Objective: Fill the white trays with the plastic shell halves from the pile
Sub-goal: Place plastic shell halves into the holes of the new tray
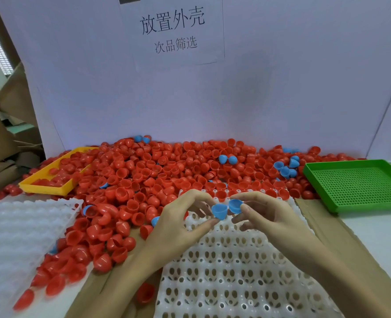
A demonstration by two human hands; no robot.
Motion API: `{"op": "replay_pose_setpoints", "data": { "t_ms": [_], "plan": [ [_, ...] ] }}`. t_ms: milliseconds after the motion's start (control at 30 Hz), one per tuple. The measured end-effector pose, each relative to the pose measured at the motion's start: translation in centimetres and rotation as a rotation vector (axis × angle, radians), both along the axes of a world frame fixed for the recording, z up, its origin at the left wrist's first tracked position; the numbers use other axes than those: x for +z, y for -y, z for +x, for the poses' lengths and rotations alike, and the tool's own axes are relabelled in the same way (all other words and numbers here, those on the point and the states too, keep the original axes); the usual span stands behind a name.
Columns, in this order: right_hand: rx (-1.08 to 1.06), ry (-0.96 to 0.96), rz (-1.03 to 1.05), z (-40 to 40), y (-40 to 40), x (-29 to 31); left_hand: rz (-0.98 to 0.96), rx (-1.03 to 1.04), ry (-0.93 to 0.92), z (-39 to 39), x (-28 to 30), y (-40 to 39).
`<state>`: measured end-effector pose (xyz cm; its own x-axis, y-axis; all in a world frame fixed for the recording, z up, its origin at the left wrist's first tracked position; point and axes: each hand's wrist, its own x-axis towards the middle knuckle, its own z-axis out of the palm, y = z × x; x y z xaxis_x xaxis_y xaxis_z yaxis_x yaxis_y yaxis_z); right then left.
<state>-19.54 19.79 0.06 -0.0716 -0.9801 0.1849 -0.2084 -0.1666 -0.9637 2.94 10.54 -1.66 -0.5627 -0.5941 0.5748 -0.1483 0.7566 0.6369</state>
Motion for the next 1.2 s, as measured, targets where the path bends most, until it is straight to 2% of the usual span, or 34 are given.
{"op": "replay_pose_setpoints", "data": {
  "t_ms": [300,500,633,733,800,933,1033,1200],
  "plan": [
    [0.017,0.044,-0.046,0.6,-0.2,-0.1,-0.014,-0.016,0.015,-0.5,-0.1,-0.8],
    [-0.018,0.018,-0.074,1.0,-0.2,-0.2,0.127,0.000,-0.017,-0.9,-0.3,-1.1],
    [-0.043,0.041,-0.059,1.6,0.0,-0.7,0.204,-0.088,-0.034,-0.9,-0.1,-1.1],
    [-0.029,-0.006,-0.036,1.8,0.0,-1.0,0.162,-0.071,0.024,-1.0,-0.5,-1.1],
    [-0.034,-0.006,-0.027,1.9,0.1,-1.2,0.139,-0.011,0.001,-1.1,-0.8,-0.8],
    [-0.088,0.065,-0.001,1.6,0.2,-1.1,0.020,0.242,-0.036,-0.6,-1.1,1.1],
    [-0.105,0.063,0.021,1.4,0.2,-1.2,-0.080,0.380,0.021,0.1,-1.3,2.9],
    [-0.106,0.040,0.040,1.5,0.2,-1.4,-0.207,0.397,0.177,0.0,-1.9,3.6]
  ]
}}
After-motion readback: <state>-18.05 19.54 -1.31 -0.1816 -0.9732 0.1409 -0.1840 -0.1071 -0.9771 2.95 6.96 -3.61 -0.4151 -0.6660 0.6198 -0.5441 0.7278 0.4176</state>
